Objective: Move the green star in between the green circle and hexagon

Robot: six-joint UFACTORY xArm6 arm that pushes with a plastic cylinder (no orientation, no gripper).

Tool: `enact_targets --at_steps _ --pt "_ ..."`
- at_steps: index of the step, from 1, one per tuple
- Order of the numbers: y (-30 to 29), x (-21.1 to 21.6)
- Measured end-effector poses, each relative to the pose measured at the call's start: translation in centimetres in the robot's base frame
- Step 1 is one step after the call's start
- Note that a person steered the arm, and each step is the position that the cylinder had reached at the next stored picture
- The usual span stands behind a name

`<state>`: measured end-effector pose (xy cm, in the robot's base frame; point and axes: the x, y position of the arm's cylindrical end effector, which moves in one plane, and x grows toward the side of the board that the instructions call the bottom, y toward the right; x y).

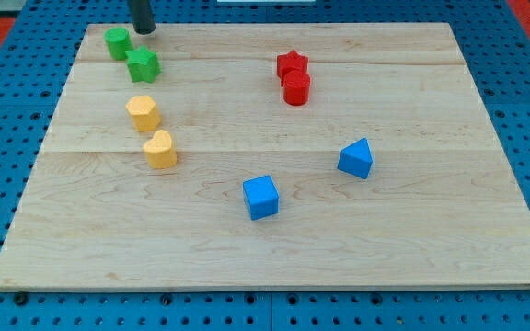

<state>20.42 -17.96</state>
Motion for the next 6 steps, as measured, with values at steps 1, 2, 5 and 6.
enact_targets --at_steps 1,2,5,6 --pt "2.3 2.0" --pt "2.3 4.8" --pt "1.7 6.5" --pt "8.2 6.5"
